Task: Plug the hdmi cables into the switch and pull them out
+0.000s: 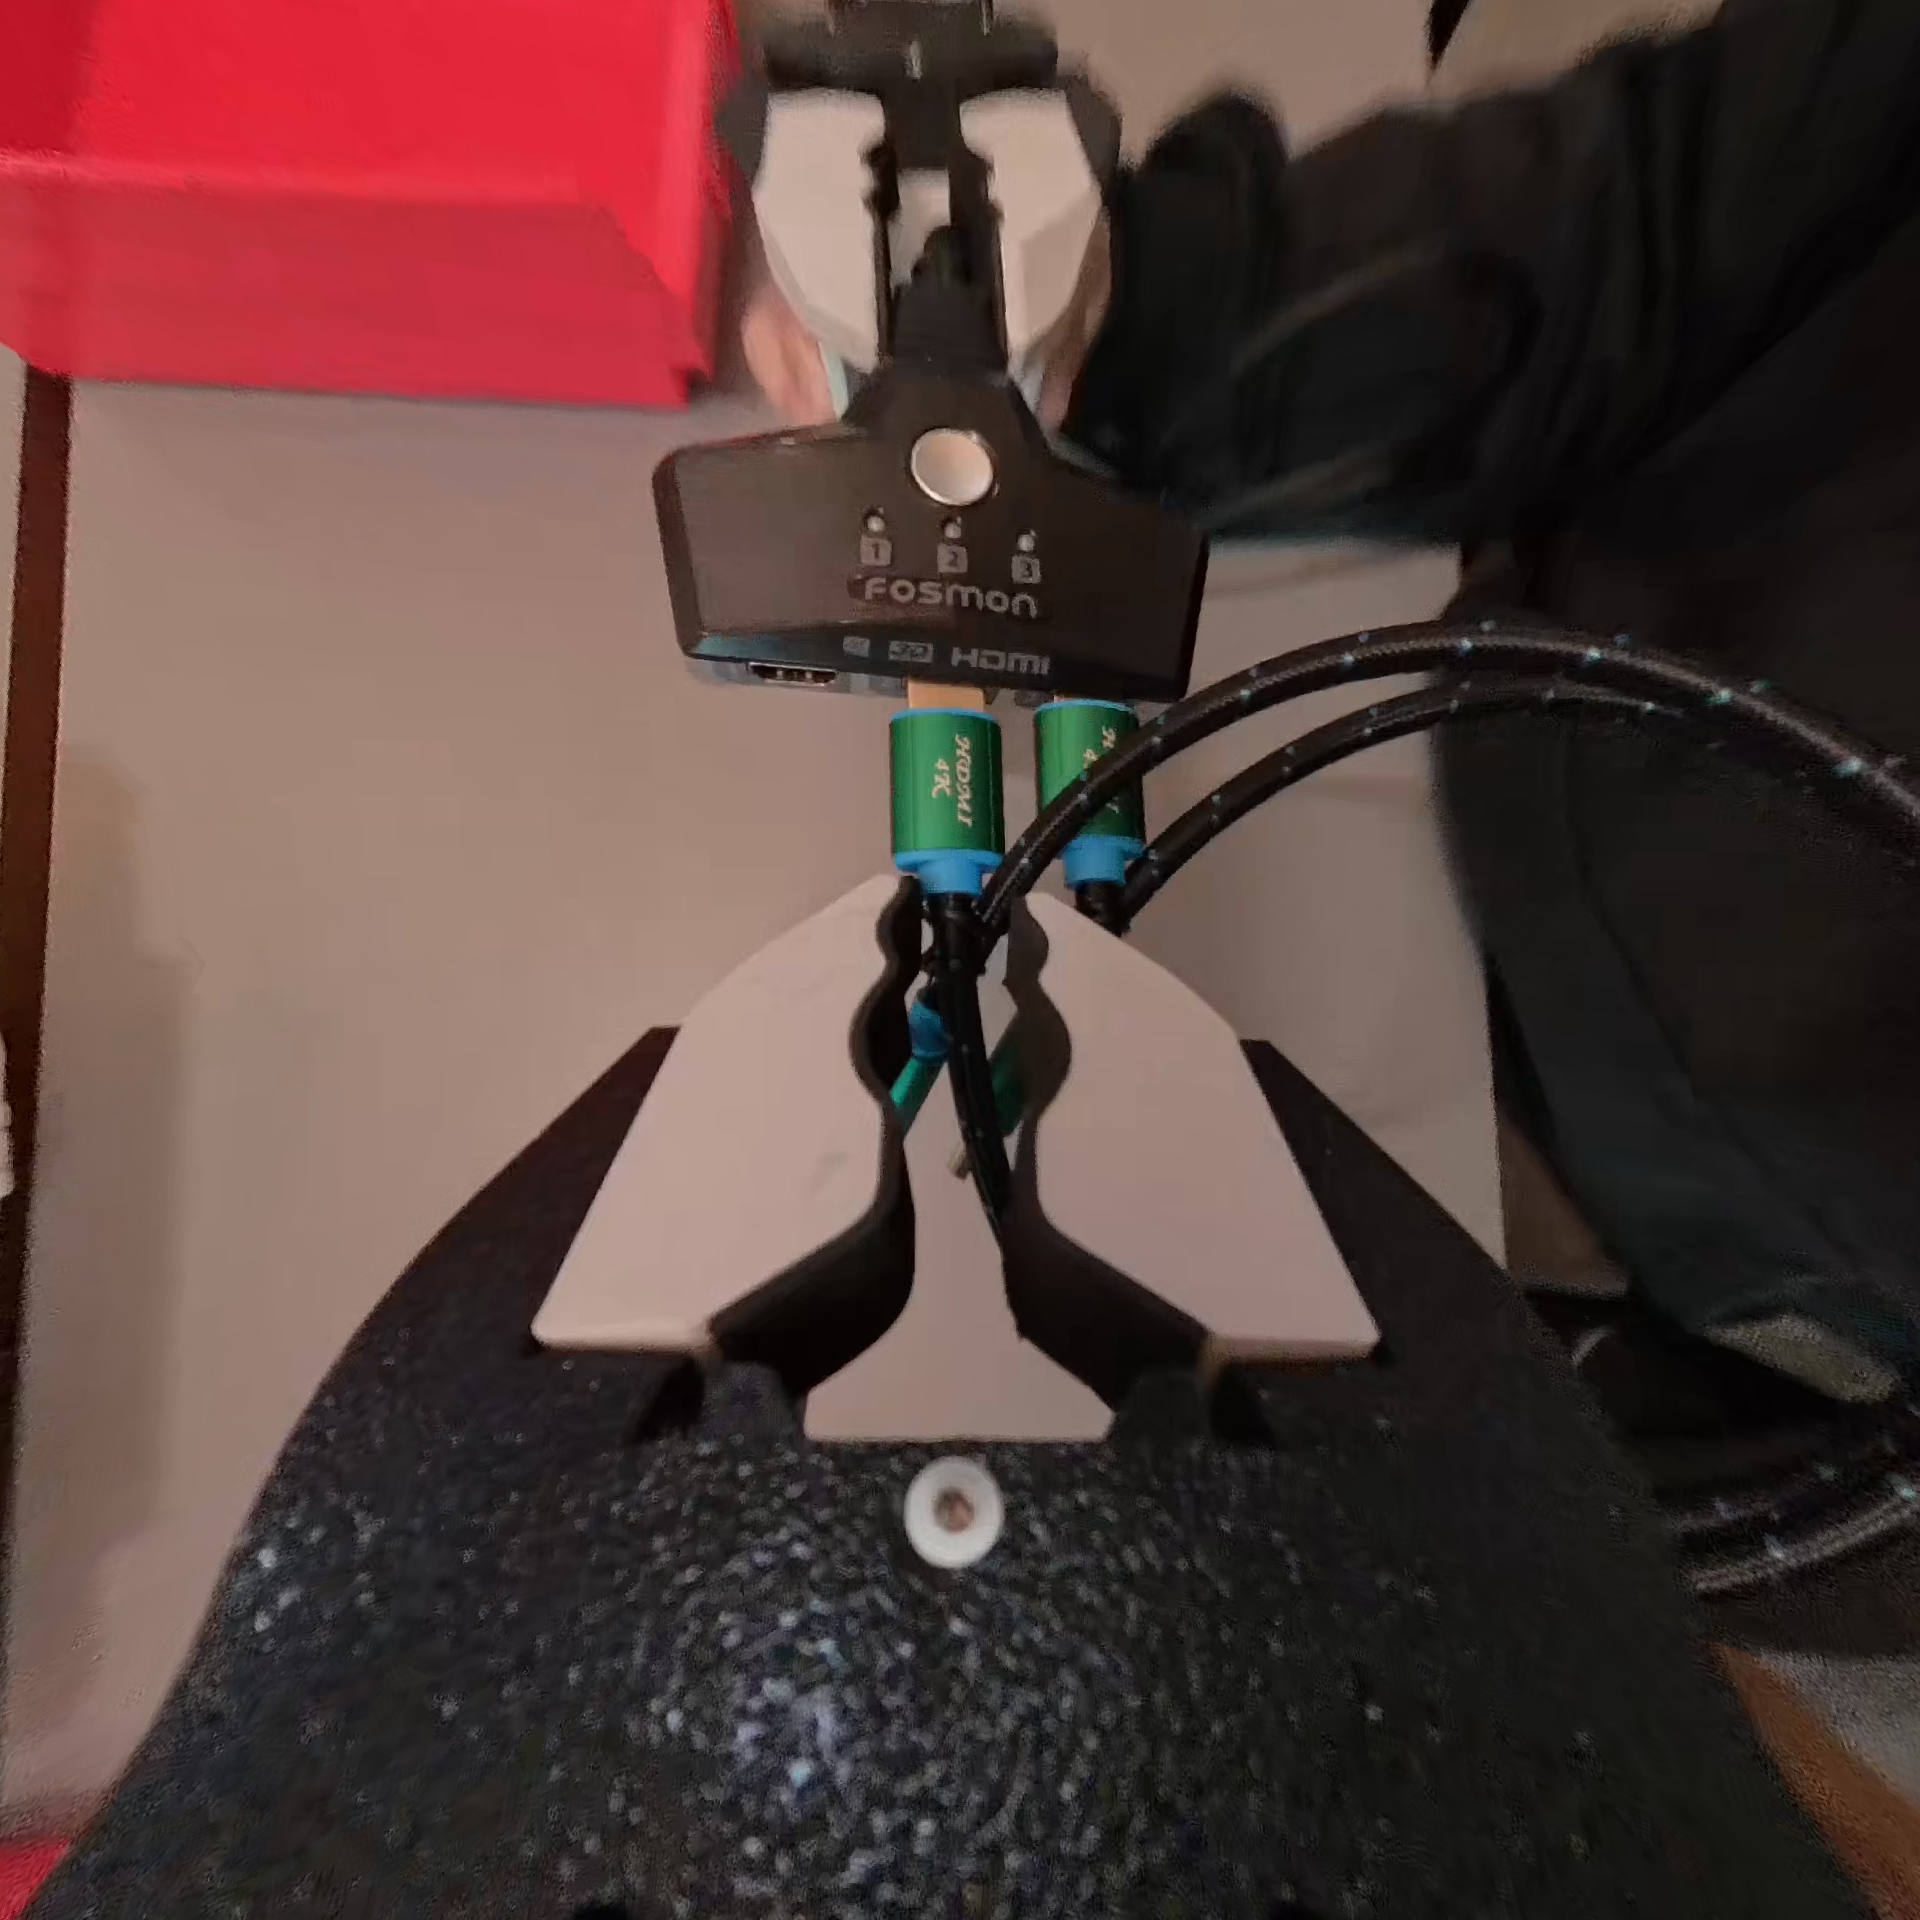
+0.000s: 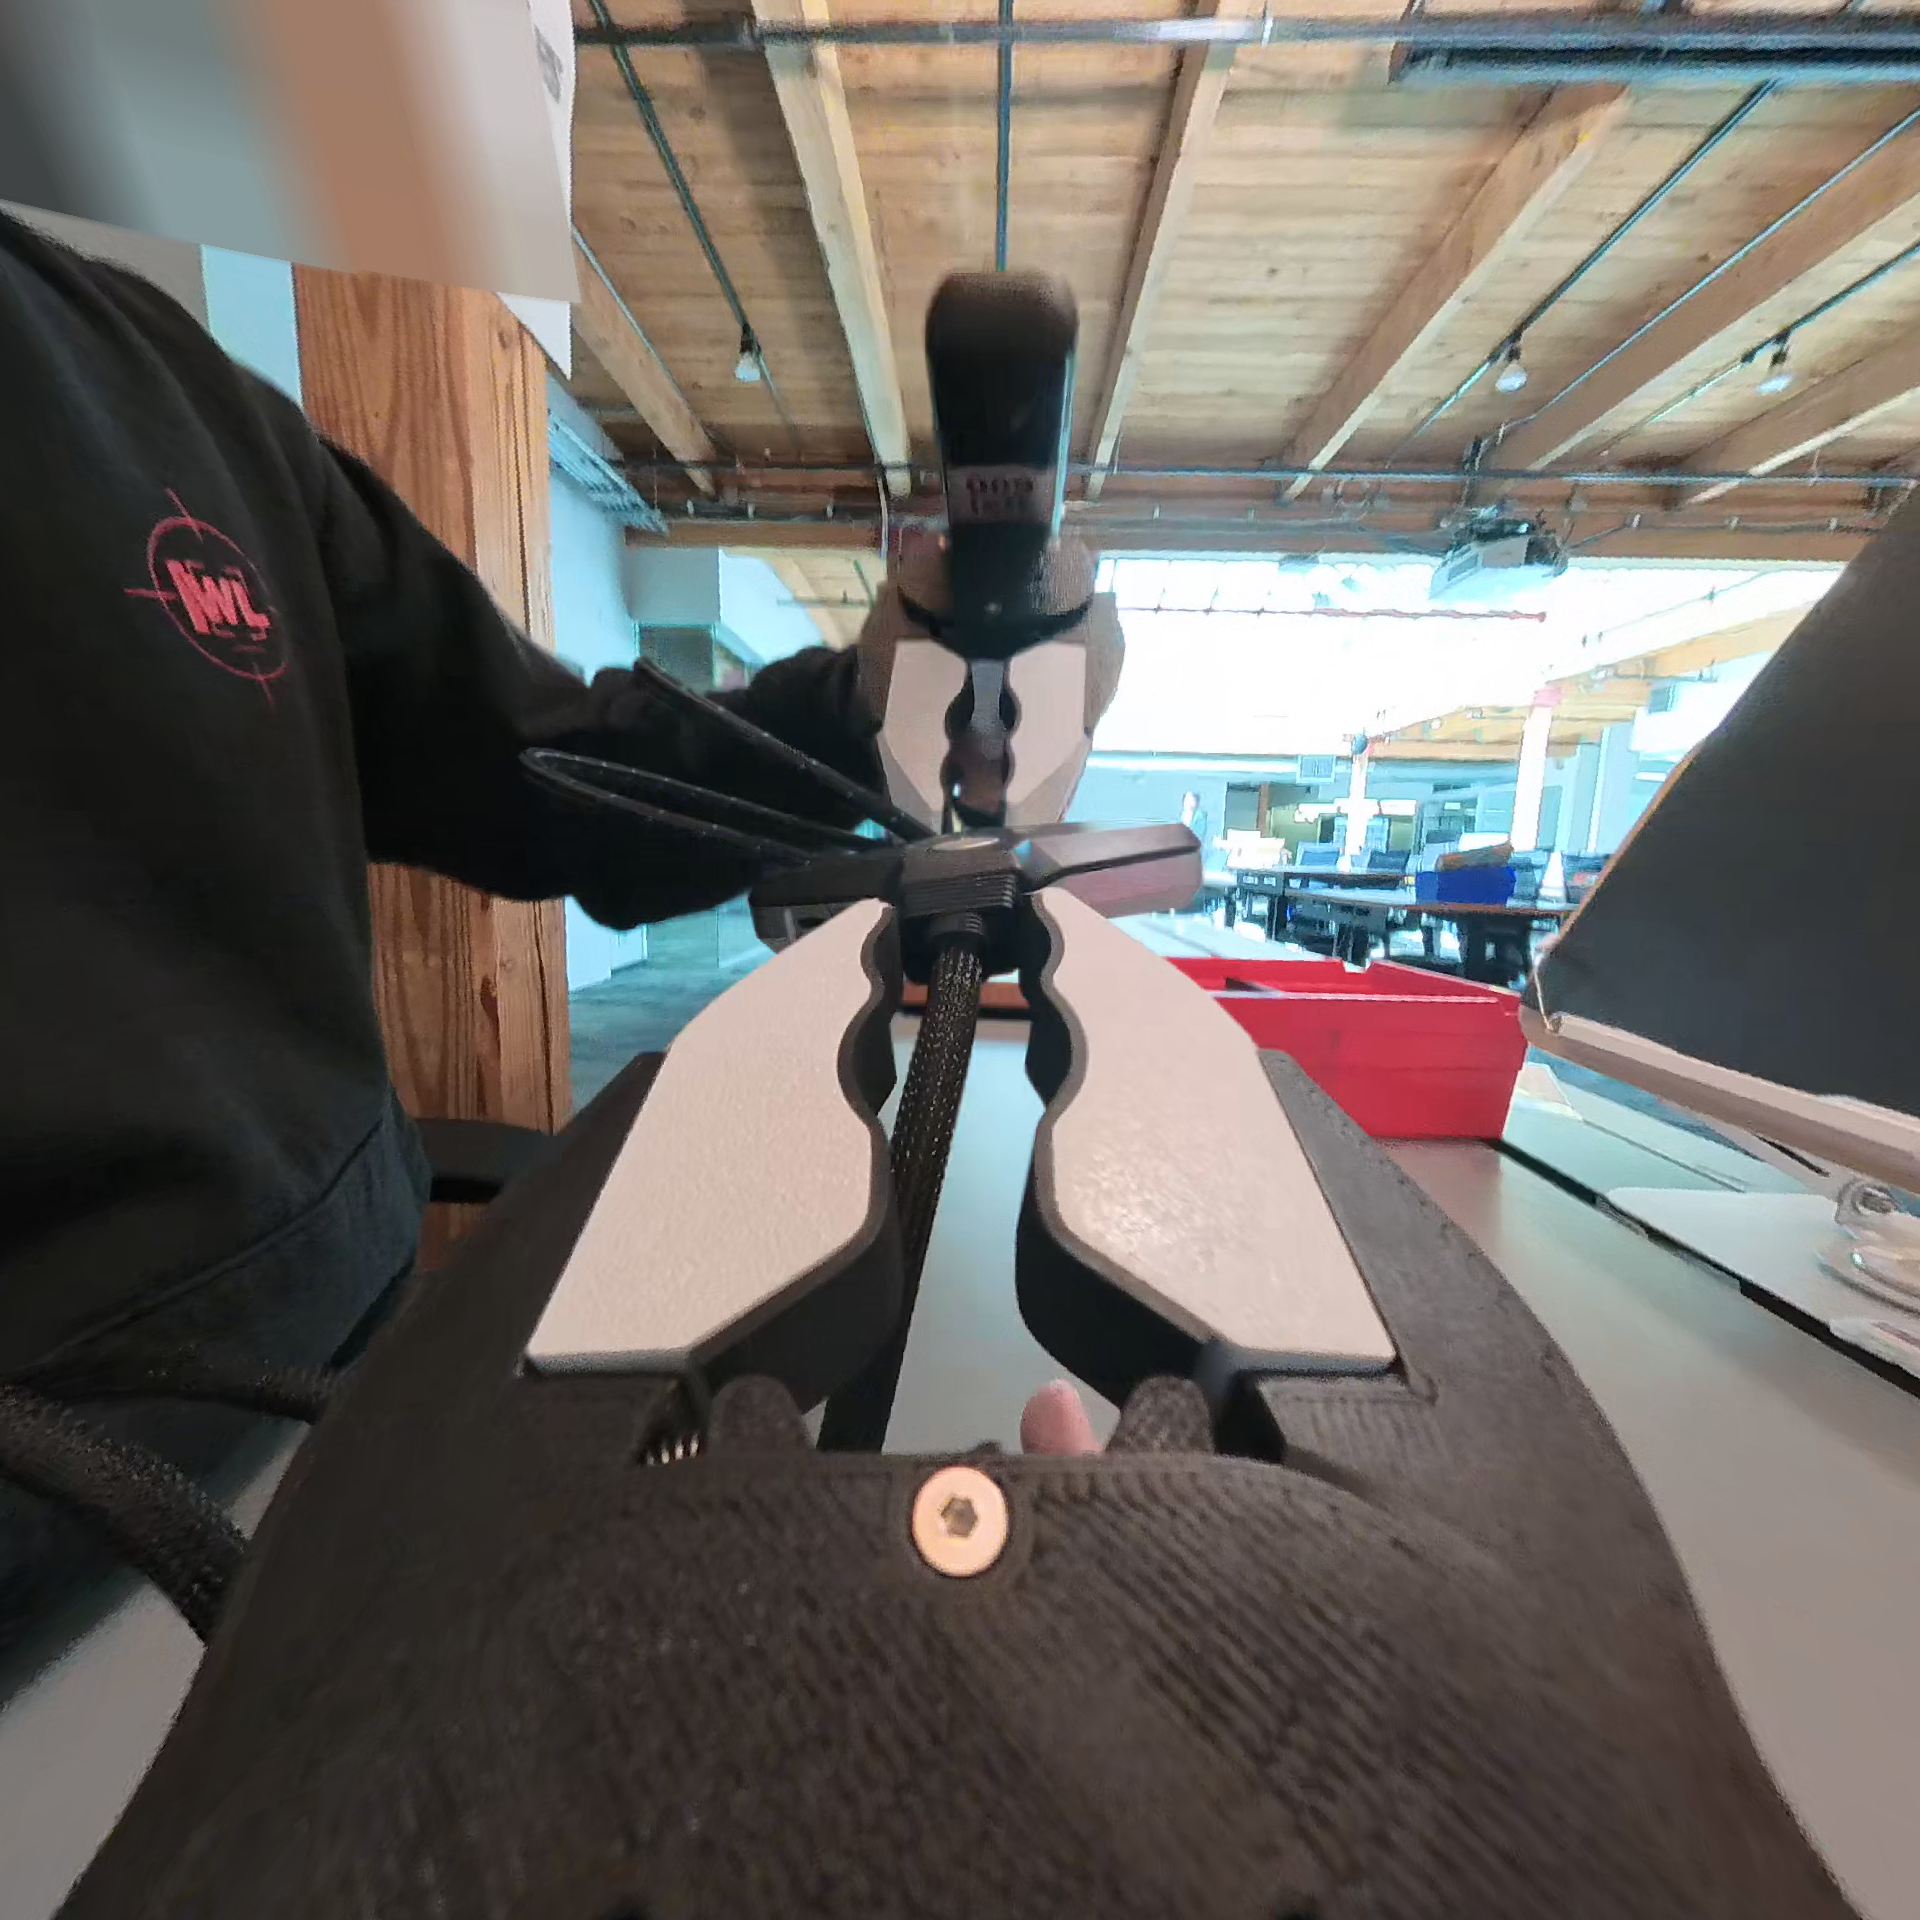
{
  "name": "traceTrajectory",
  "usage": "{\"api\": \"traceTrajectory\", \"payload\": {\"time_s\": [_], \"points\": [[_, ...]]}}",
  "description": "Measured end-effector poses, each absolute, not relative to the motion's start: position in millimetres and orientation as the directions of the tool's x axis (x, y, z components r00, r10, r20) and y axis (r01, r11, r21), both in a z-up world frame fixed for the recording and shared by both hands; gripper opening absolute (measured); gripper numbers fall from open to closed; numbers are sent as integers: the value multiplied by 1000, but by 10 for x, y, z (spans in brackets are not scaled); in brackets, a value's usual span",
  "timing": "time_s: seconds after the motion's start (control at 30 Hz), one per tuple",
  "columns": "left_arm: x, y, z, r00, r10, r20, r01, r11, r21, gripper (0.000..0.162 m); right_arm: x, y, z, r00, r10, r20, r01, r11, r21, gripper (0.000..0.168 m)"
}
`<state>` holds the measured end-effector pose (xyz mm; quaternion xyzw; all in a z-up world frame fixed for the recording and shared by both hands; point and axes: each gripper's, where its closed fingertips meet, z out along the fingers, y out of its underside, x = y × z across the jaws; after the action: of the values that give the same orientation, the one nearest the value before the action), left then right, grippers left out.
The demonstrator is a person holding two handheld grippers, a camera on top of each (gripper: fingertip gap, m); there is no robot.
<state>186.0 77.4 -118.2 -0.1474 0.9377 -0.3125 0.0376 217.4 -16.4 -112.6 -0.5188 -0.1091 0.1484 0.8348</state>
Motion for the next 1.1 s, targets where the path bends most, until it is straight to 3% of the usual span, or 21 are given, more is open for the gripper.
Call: {"api": "traceTrajectory", "payload": {"time_s": [0.13, 0.23, 0.4, 0.7, 0.87, 1.1], "points": [[1835, 783, -1248, -954, -300, -14, -226, 747, -626, 14, 2148, -154, -1133, 931, 361, 47, -115, 414, -903, 23], [1845, 741, -1176, -950, -312, 19, -233, 666, -709, 14, 2158, -186, -1083, 931, 361, 45, -129, 443, -887, 23], [1853, 700, -1212, -948, -318, -4, -216, 651, -728, 14, 2168, -225, -1062, 931, 363, 46, -135, 456, -880, 23], [1841, 733, -1295, -960, -277, -40, -179, 719, -672, 14, 2146, -197, -1093, 930, 365, 54, -116, 430, -895, 23], [1777, 702, -1138, -959, -284, -25, -182, 677, -713, 14, 2113, -222, -1076, 922, 379, 77, -112, 450, -886, 22], [1757, 716, -1170, -956, -294, 6, -237, 760, -606, 14, 2091, -230, -1102, 933, 339, 124, -34, 425, -904, 22]]}}
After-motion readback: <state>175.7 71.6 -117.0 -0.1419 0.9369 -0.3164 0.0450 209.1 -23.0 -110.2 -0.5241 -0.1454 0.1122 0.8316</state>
